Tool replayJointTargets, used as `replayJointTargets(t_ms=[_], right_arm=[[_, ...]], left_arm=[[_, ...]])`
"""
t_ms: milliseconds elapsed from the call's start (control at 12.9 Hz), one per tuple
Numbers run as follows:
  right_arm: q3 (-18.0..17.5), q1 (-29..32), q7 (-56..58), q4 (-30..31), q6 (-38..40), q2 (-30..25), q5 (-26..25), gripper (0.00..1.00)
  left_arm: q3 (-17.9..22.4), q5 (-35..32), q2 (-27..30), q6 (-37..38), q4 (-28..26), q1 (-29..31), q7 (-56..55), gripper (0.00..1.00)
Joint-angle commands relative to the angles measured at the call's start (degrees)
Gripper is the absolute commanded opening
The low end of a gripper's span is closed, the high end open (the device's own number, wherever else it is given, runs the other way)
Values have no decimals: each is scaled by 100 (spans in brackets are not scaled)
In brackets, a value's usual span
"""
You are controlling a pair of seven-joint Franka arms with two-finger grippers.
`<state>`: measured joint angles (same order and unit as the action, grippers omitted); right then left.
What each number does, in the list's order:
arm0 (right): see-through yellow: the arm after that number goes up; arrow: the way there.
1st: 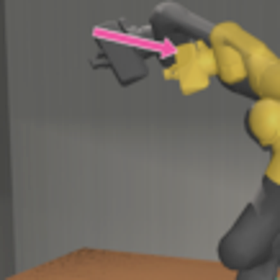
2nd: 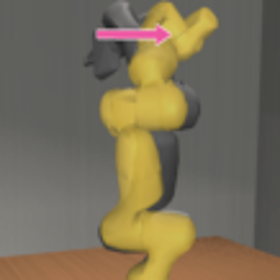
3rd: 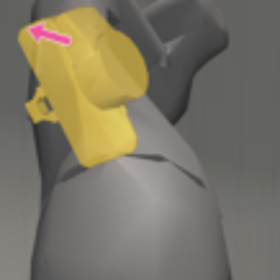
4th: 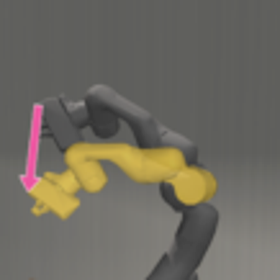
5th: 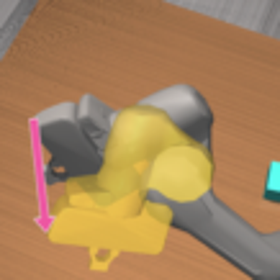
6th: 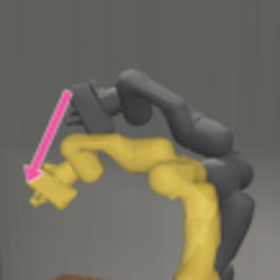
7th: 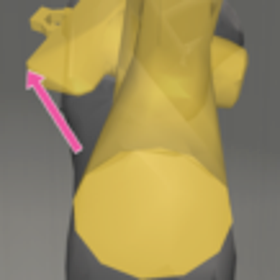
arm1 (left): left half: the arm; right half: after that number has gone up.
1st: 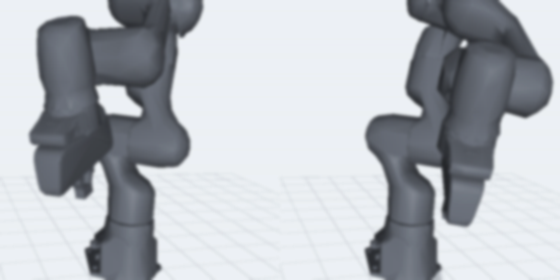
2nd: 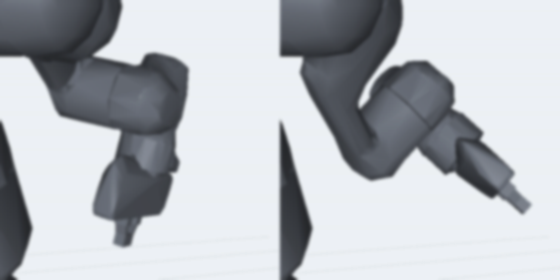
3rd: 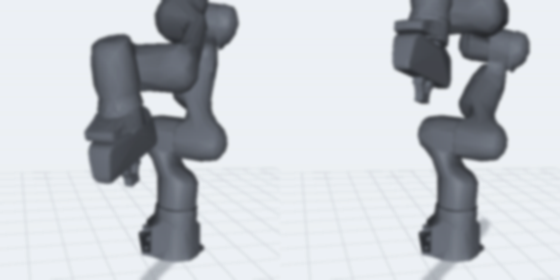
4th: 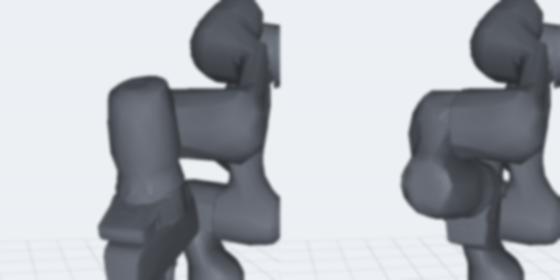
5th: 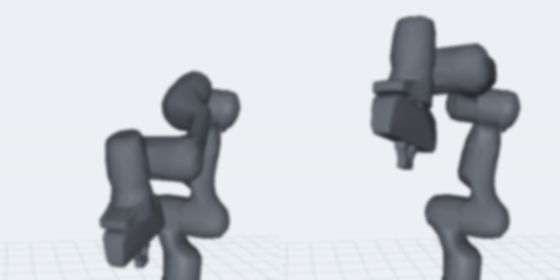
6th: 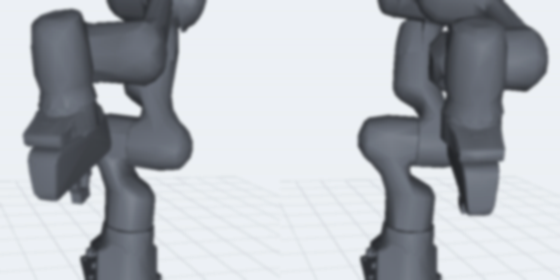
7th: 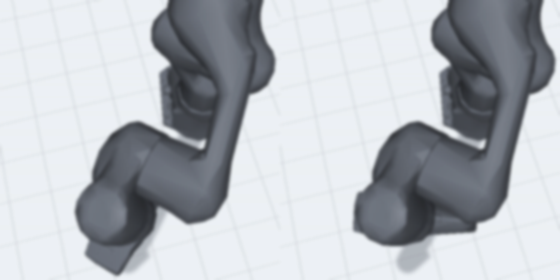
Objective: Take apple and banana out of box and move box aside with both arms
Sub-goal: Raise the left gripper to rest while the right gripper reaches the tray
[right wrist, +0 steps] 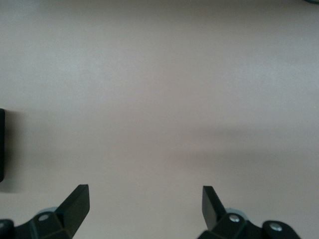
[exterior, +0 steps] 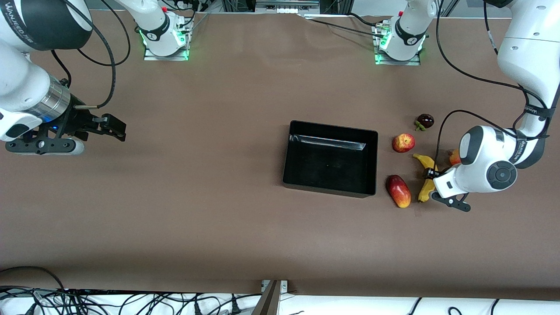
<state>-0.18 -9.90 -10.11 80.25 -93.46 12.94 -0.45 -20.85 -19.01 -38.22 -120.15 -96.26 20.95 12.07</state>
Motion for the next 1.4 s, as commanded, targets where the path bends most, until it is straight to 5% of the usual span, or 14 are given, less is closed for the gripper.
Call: replayJointTargets(t_ms=[0,388,621,698,853,1009,1164,1319], right_arm=[[-17,14,115,0,-14,15,28,100],[-43,-12,676,17,29,479,10,100],[-79,-546,582,26,65,604,141,100],[-70,-757,450,26,30,691,333,100],[-79,-1144,-451,43,-389,1077,729,100],[-70,-1697,-1427,35,-1143,1560,757,100],[-70,-2242,-2498,35,-2013,2026,757,100],[-70,-2778,-3668,26,-2674,2360,749,100]], left_arm=[[-147,-129,804,603,88,6,32,100],[-1033,-41,1089,3194,1896,23,50,100],[-1202,72,1237,3796,2480,-3,58,100],[-1019,351,1482,3788,2402,-82,15,100],[329,1035,2114,3753,2113,-756,-3,100],[1212,1574,2450,3692,1726,-1284,-30,100],[1601,1584,2765,3368,1315,-1558,-56,100],[1750,1619,3668,1941,-70,-1629,-458,100]])
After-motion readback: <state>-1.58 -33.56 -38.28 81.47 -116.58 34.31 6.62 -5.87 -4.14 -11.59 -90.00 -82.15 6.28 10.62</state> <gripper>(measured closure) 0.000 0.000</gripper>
